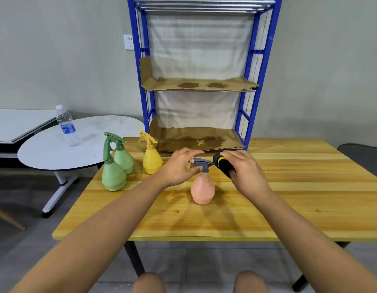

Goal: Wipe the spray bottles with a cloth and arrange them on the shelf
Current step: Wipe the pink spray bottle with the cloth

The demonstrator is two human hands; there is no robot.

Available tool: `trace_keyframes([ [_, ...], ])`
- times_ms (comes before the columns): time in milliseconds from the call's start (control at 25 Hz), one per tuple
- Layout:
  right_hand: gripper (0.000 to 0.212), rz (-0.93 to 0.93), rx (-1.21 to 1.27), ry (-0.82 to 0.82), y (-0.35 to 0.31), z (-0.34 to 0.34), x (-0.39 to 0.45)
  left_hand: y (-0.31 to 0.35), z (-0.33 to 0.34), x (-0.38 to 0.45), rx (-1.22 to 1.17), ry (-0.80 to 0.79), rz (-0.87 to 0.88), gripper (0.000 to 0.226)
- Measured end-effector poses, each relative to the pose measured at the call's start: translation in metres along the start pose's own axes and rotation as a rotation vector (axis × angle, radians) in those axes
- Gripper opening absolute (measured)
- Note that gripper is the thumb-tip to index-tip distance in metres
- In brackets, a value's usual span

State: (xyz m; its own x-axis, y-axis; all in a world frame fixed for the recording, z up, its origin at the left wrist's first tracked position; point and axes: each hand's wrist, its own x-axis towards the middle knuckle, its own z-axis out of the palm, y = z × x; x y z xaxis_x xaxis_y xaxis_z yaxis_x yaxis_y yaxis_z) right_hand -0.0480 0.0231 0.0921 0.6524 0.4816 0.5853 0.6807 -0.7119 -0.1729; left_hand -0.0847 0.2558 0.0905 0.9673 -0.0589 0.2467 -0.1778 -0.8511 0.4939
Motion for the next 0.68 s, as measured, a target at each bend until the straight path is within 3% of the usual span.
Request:
trace_keyframes([
  [120, 0.057, 0.02, 0.023, 0.005, 0.006, -0.003, -0.019, 0.017, 0.002, 0.01, 0.348, 0.016, 0.147, 0.04],
  [240, 0.06, 0.049, 0.05, 0.007, 0.01, 0.001, -0.036, 0.03, -0.001, 0.015, 0.504, 0.007, 0.204, 0.031],
  [480, 0.063, -0.034, 0.05, -0.04, 0.014, 0.012, -0.06, 0.026, -0.01, 0.013, 0.465, -0.037, 0.339, 0.031],
  [680, 0.071, -0.174, 0.077, -0.073, 0.007, 0.021, -0.074, 0.023, -0.011, -0.002, 0.289, -0.066, 0.288, 0.018],
])
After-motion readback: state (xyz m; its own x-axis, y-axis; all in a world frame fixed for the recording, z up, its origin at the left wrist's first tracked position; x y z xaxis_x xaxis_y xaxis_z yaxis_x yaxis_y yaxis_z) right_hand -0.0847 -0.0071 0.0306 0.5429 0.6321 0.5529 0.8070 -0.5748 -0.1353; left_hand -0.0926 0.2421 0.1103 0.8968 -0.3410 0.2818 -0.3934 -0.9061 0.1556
